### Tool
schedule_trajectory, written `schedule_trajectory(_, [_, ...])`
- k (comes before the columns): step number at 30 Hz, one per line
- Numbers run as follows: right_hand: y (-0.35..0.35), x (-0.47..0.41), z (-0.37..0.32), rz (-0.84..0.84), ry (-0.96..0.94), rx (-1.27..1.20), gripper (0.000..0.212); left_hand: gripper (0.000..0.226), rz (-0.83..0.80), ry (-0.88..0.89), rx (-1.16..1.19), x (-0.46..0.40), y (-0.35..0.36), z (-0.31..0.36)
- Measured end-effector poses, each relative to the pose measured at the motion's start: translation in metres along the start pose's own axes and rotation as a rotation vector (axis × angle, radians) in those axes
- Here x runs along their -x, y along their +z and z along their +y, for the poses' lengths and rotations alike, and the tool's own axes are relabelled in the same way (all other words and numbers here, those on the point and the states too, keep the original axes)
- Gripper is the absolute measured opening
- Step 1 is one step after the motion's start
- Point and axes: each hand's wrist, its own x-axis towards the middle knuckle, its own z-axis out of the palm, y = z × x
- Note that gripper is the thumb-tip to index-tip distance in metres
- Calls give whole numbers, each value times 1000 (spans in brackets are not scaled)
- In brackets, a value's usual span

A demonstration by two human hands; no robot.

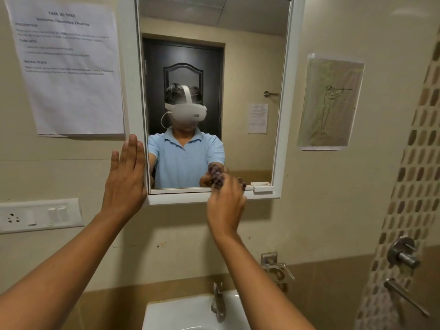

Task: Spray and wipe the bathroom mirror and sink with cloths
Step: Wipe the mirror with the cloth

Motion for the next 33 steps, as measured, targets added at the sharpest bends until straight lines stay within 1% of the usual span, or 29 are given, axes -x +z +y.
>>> schedule_trajectory(3, [16, 25, -15, -110, -142, -21, 49, 84, -12, -11, 5, 5, 0, 0])
schedule_trajectory(4, [20, 32, -19, -154, -202, -45, 55, 84, -21, -7, 13, 7, -1, 0])
schedule_trajectory(7, [30, 48, -26, -322, -480, -55, 70, 78, -49, 7, 26, 14, 0, 0])
schedule_trajectory(9, [33, 54, -26, -410, -630, 24, 67, 77, -83, 14, 21, 17, 1, -1])
schedule_trajectory(11, [36, 52, -21, -441, -732, 124, 69, 79, -95, 27, 18, 19, 2, -2])
schedule_trajectory(14, [39, 49, -7, -462, -915, 265, 69, 85, -110, 39, 28, 20, 3, -4])
schedule_trajectory(16, [40, 48, 6, -451, -1019, 310, 62, 79, -106, 27, 30, 21, 4, -2])
schedule_trajectory(18, [37, 49, 21, -422, -1051, 338, 57, 76, -85, 8, 43, 22, 6, -1])
schedule_trajectory(20, [30, 47, 38, -361, -1016, 357, 55, 84, -71, -10, 53, 24, 8, 1])
schedule_trajectory(22, [20, 45, 55, -307, -939, 378, 61, 89, -76, -20, 52, 27, 9, 1])
schedule_trajectory(25, [6, 44, 80, -290, -762, 348, 77, 92, -86, -35, 73, 36, 10, 6])
schedule_trajectory(27, [1, 49, 89, -302, -631, 262, 95, 95, -106, -49, 107, 46, 13, 10])
schedule_trajectory(28, [0, 55, 92, -315, -552, 190, 100, 94, -114, -56, 126, 54, 16, 13])
schedule_trajectory(30, [-6, 66, 89, -327, -336, 8, 93, 85, -118, -66, 167, 73, 21, 19])
schedule_trajectory(33, [-13, 85, 90, -292, 40, -280, 72, 70, -146, -87, 238, 111, 33, 28])
